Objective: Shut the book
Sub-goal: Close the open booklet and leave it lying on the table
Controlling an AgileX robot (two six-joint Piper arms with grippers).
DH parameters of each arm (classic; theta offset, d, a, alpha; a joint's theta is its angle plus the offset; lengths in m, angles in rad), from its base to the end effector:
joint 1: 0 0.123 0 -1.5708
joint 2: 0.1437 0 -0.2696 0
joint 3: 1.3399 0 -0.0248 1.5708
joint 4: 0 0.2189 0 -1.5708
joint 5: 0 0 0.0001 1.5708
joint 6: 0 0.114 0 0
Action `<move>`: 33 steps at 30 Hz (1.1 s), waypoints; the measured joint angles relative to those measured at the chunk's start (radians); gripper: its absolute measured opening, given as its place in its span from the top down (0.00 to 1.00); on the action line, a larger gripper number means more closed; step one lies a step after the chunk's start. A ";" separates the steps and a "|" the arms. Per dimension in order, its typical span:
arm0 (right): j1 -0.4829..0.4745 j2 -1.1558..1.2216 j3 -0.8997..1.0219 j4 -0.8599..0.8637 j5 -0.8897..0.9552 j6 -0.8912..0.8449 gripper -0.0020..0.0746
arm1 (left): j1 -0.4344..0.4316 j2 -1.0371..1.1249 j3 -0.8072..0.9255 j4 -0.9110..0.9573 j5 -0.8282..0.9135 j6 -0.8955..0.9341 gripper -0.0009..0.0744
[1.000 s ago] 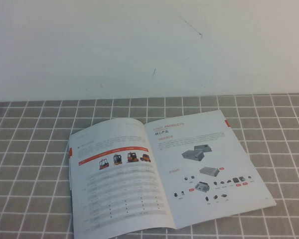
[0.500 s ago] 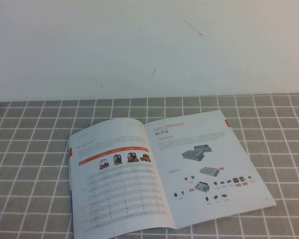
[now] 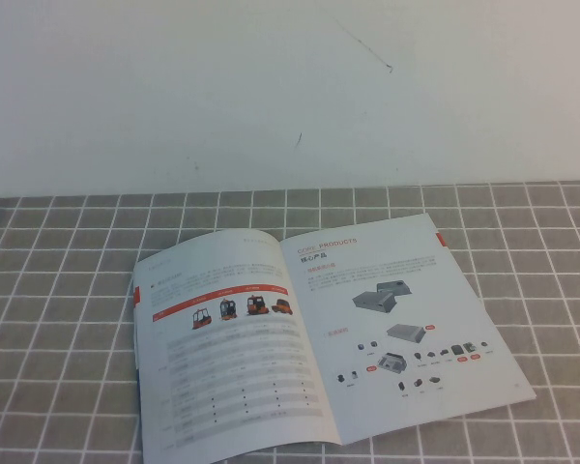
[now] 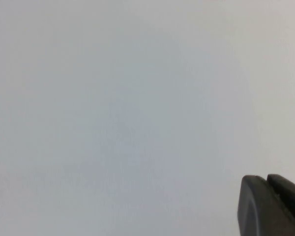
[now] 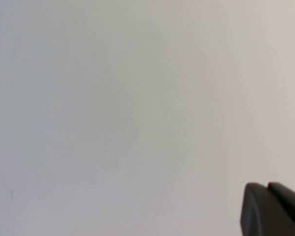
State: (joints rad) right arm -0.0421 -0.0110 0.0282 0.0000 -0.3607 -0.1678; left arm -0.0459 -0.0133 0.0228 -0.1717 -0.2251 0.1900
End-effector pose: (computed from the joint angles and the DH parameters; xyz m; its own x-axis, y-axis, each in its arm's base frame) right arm 0.0530 -0.0022 0.2462 0.4042 -0.1842 -0.8959 0.1112 0.9821 -0.1518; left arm 0.0580 0.0017 0.2333 0.2950 0.0090 -0.9555 0.0028 0.9999 0.0103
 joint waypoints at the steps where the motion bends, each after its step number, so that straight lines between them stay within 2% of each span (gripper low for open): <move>1: 0.000 0.000 0.000 0.000 -0.087 0.000 0.98 | 0.000 0.000 0.000 0.000 -0.058 0.000 0.99; 7: 0.000 -0.002 0.000 0.000 -0.483 0.000 0.98 | 0.000 0.000 0.000 0.000 -0.273 0.000 0.99; 10: 0.000 -0.002 0.000 0.021 -0.564 0.000 0.98 | 0.000 0.000 0.000 0.000 -0.312 0.000 0.99; 14: 0.000 -0.002 0.000 0.064 -0.548 0.000 0.98 | 0.000 0.000 0.000 -0.015 -0.323 -0.008 0.99; 17: 0.000 -0.002 -0.026 0.074 -0.418 0.000 0.98 | 0.000 0.000 -0.007 -0.024 -0.261 -0.022 0.99; 25: 0.000 0.060 -0.374 0.076 0.335 -0.004 0.98 | 0.000 0.036 -0.263 -0.022 0.225 -0.024 0.99; 33: 0.000 0.361 -0.604 0.139 0.724 -0.005 0.98 | 0.000 0.307 -0.457 -0.030 0.534 -0.031 0.99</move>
State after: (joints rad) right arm -0.0421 0.3505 -0.5755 0.1388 0.3633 -0.1725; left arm -0.0459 0.2933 -0.4340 -0.2013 0.3088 0.1591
